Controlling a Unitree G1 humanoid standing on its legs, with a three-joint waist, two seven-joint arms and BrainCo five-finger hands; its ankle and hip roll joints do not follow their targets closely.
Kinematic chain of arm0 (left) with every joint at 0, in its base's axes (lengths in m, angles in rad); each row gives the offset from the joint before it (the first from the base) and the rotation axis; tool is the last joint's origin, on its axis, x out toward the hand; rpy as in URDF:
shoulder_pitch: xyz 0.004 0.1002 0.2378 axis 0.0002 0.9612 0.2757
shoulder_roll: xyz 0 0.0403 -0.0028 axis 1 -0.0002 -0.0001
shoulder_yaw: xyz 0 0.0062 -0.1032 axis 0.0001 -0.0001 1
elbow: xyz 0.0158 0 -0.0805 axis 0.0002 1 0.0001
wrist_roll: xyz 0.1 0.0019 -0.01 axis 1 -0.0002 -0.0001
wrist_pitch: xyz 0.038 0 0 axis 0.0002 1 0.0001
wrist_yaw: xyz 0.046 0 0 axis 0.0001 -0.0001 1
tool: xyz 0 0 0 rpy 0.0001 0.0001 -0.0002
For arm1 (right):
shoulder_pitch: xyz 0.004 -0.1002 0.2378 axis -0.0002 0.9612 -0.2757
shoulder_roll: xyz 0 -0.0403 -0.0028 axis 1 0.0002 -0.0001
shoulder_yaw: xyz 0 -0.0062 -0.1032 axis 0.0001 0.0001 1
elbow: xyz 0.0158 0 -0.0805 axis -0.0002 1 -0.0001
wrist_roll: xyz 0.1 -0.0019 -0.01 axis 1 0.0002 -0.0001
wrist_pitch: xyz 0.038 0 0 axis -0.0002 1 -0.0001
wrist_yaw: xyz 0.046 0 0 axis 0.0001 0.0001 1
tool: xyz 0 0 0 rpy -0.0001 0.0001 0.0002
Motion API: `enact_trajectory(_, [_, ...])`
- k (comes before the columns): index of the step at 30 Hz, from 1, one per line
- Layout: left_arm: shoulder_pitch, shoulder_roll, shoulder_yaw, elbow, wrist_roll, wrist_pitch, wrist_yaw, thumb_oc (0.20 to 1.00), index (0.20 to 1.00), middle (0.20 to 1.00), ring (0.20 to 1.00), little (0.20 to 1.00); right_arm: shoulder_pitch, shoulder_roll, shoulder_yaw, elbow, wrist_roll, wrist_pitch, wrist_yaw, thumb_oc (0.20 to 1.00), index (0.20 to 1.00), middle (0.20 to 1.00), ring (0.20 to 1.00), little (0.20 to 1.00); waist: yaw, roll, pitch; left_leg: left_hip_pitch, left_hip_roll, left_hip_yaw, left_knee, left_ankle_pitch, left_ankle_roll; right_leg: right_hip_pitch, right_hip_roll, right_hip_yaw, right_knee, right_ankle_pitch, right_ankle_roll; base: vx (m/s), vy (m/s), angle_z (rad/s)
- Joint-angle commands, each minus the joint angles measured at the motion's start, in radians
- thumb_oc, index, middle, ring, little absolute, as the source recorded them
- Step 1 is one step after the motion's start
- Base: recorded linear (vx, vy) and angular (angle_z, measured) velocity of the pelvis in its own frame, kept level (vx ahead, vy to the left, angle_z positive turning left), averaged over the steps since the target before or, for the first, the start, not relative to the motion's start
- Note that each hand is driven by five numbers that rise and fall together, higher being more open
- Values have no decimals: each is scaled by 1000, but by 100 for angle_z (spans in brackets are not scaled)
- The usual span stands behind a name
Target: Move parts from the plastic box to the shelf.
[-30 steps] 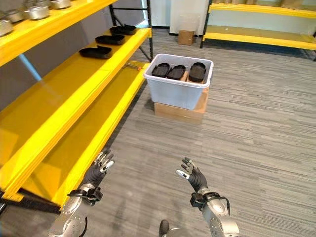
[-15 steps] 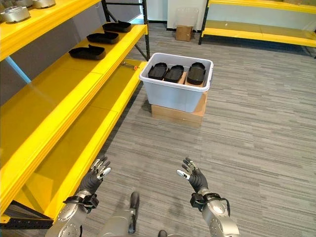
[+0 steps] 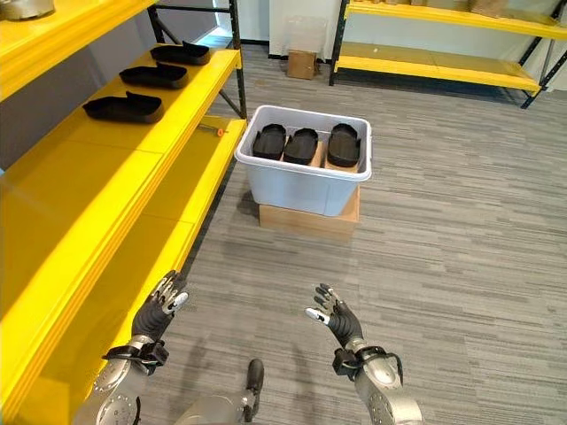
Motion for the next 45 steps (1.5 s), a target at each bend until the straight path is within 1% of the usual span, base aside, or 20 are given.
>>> enact_trajectory(1, [14, 33, 9, -43, 13, -64, 16, 1000, 1000, 1000, 1000, 1000, -11, 37, 19, -43, -15, -34, 16, 1000, 1000, 1000, 1000, 1000, 2, 15, -75, 62, 16, -44, -25, -55, 36, -199, 64, -14, 267, 301, 98, 157, 212, 2])
enact_trajectory(2, [10, 36, 8, -45, 18, -64, 21, 1000, 1000, 1000, 1000, 1000, -11, 40, 23, -46, -14, -35, 16, 1000, 1000, 1000, 1000, 1000, -5, 23, -64, 83, 15, -47, -32, -62, 45, -245, 59, -17, 370, 357, 122, 145, 212, 5])
enact_trajectory(4, [7, 51, 1, -50, 33, -60, 20, 1000, 1000, 1000, 1000, 1000, -5, 43, 28, -57, -20, -32, 27, 1000, 1000, 1000, 1000, 1000, -23, 49, -40, 147, 16, -68, -58, -78, 64, -303, 46, -36, 511, 416, 117, 164, 167, 20])
enact_trajectory(6, [6, 53, -1, -51, 36, -57, 17, 1000, 1000, 1000, 1000, 1000, -1, 43, 30, -59, -25, -30, 28, 1000, 1000, 1000, 1000, 1000, -31, 59, -29, 168, 20, -72, -64, -84, 66, -340, 49, -43, 560, 403, 106, 149, 115, 15])
enact_trajectory(7, [6, 55, -5, -51, 37, -54, 11, 1000, 1000, 1000, 1000, 1000, 2, 48, 33, -59, -28, -29, 23, 1000, 1000, 1000, 1000, 1000, -38, 86, -11, 199, 34, -69, -69, -97, 67, -427, 19, -101, 540, 343, 73, 119, 80, -2])
enact_trajectory(8, [6, 55, -5, -51, 37, -54, 11, 1000, 1000, 1000, 1000, 1000, 2, 48, 33, -60, -28, -29, 23, 1000, 1000, 1000, 1000, 1000, -42, 83, -8, 202, 31, -72, -69, -98, 67, -424, 15, -103, 544, 338, 73, 183, 92, -1])
enact_trajectory(12, [16, 59, -9, -46, 19, -54, -7, 1000, 1000, 1000, 1000, 1000, 7, 43, 26, -76, -7, -30, 22, 1000, 1000, 1000, 1000, 1000, -59, 99, 15, 244, 37, -89, -67, -124, 50, -448, -8, -131, 204, 287, 43, 171, -57, 11])
enact_trajectory(15, [23, 58, -6, -47, 27, -54, -17, 1000, 1000, 1000, 1000, 1000, 3, 42, 32, -75, -14, -25, 13, 1000, 1000, 1000, 1000, 1000, -69, 82, 24, 287, 30, -100, -66, -163, 29, -468, -20, -86, -158, 418, 85, 245, -116, 17])
enact_trajectory(21, [18, 30, -11, -26, 50, -56, -24, 1000, 1000, 1000, 1000, 1000, 24, 39, 23, -76, -6, -23, 15, 1000, 1000, 1000, 1000, 1000, -82, 50, -17, 369, 41, -124, -56, -257, 8, -425, -8, -95, -225, 467, 86, 286, -128, 18])
enact_trajectory(26, [-21, 17, -30, -6, 47, -55, -14, 1000, 1000, 1000, 1000, 1000, 29, 18, 1, -80, 8, -29, 12, 1000, 1000, 1000, 1000, 1000, -103, 49, -47, 390, 100, -138, 28, -306, -34, -399, 28, -126, -166, 415, 53, 343, -221, 32])
enact_trajectory(29, [-49, 13, -49, -13, 25, -53, -10, 1000, 1000, 1000, 1000, 1000, 26, -1, -20, -79, 24, -38, 9, 1000, 1000, 1000, 1000, 1000, -114, 52, -67, 367, 163, -132, 164, -248, -90, -362, 76, -141, -128, 337, 11, 359, -270, 25])
enact_trajectory(32, [-56, 13, -52, -15, 12, -55, -2, 1000, 1000, 1000, 1000, 1000, 24, -9, -21, -77, 29, -41, -1, 1000, 1000, 1000, 1000, 1000, -108, 46, -66, 317, 172, -130, 286, -187, -109, -329, 92, -140, -132, 313, -10, 214, -178, 12])
enact_trajectory(35, [-46, 15, -48, -30, -9, -54, 4, 1000, 1000, 1000, 1000, 1000, 24, -24, -33, -85, 39, -46, -4, 1000, 1000, 1000, 1000, 1000, -88, 19, -33, 165, 158, -129, 633, -24, -137, -267, 106, -128, -135, 276, -47, 139, -174, -8])
enact_trajectory(36, [-42, 16, -50, -33, -17, -51, 4, 1000, 1000, 1000, 1000, 1000, 24, -29, -35, -84, 39, -44, -7, 1000, 1000, 1000, 1000, 1000, -77, 9, -13, 126, 152, -123, 710, 5, -141, -247, 105, -124, -138, 267, -56, 139, -251, -19])
enact_trajectory(37, [-34, 19, -48, -36, -21, -50, 8, 1000, 1000, 1000, 1000, 1000, 25, -38, -41, -86, 36, -48, -20, 1000, 1000, 1000, 1000, 1000, -61, -17, 13, 34, 161, -78, 783, 1, -114, -217, 95, -122, -146, 259, -69, 138, -211, -20])
enact_trajectory(39, [-31, 17, -51, -37, -21, -47, 9, 1000, 1000, 1000, 1000, 1000, 20, -37, -44, -80, 39, -52, -37, 1000, 1000, 1000, 1000, 1000, -35, -24, 34, -77, 148, -34, 713, -74, -87, -183, 97, -108, -158, 253, -67, 144, -110, -10])
enact_trajectory(42, [-13, 19, -45, -34, -16, -47, 5, 1000, 1000, 1000, 1000, 1000, 22, -35, -49, -77, 36, -56, -37, 1000, 1000, 1000, 1000, 1000, -29, -26, 34, -109, 158, -17, 586, -87, -77, -165, 98, -97, -169, 244, -57, 142, 11, -13])
enact_trajectory(43, [-5, 19, -42, -32, -13, -50, 5, 1000, 1000, 1000, 1000, 1000, 25, -31, -52, -76, 36, -63, -36, 1000, 1000, 1000, 1000, 1000, -22, -24, 36, -114, 169, -14, 437, -72, -74, -153, 99, -90, -174, 234, -50, 267, 91, -10])
enact_trajectory(44, [4, 17, -38, -27, -4, -51, 8, 1000, 1000, 1000, 1000, 1000, 30, -26, -49, -65, 26, -69, -36, 1000, 1000, 1000, 1000, 1000, -11, -8, 38, -109, 190, -51, 180, 5, -86, -121, 118, -75, -180, 212, -47, 342, 110, -13])
enact_trajectory(45, [7, 16, -35, -22, -3, -51, 7, 1000, 1000, 1000, 1000, 1000, 36, -24, -49, -64, 27, -67, -32, 1000, 1000, 1000, 1000, 1000, -9, 0, 39, -88, 205, -64, 80, 45, -94, -108, 125, -73, -178, 203, -45, 459, 149, -31])
